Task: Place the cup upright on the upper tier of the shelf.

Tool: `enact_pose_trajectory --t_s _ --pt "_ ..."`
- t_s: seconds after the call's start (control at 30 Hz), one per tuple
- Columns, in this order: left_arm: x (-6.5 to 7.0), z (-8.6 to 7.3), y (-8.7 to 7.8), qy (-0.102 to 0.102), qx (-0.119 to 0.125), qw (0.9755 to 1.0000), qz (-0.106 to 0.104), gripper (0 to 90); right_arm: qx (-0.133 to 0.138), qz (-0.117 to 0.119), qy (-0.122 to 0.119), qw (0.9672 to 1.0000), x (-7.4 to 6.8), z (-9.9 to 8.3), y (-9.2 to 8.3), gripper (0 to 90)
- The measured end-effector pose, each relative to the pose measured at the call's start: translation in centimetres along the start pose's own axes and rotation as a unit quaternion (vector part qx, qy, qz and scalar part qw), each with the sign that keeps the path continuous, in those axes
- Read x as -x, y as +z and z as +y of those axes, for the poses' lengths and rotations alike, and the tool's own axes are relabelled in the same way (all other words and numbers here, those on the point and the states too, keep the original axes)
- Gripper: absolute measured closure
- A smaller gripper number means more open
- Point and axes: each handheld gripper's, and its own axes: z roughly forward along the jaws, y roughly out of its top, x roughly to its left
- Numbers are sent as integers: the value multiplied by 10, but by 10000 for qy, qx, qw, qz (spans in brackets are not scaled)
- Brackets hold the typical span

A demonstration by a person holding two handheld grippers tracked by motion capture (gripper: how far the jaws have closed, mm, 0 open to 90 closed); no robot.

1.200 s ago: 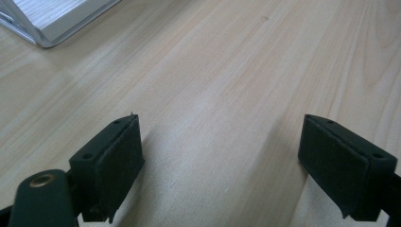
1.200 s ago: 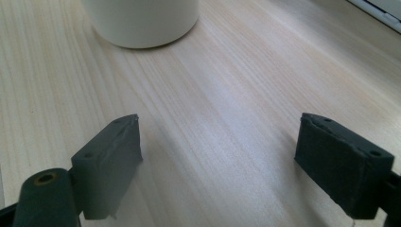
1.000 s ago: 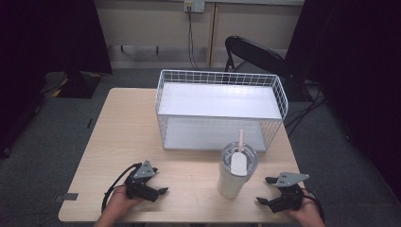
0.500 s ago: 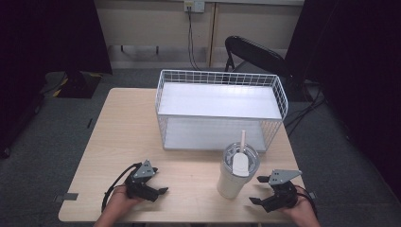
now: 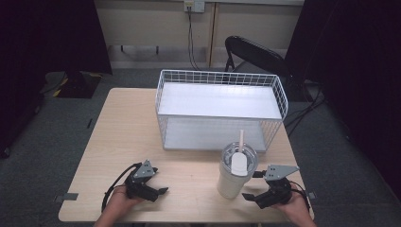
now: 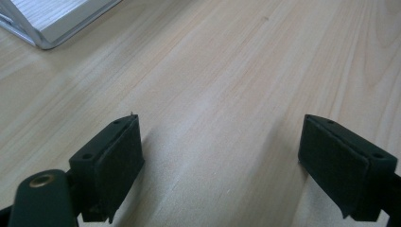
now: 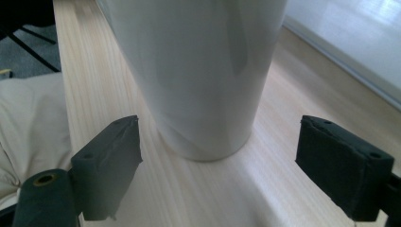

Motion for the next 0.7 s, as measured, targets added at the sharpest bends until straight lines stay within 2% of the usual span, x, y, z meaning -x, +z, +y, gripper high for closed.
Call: enact_pose_trajectory --t_s 0.13,0.7 --pt "0 0 0 2 -2 10000 2 139 241 54 55 9997 1 7 -2 142" --pt "0 0 0 -4 -2 10000 2 139 514 194 -41 9985 -3 23 4 138"
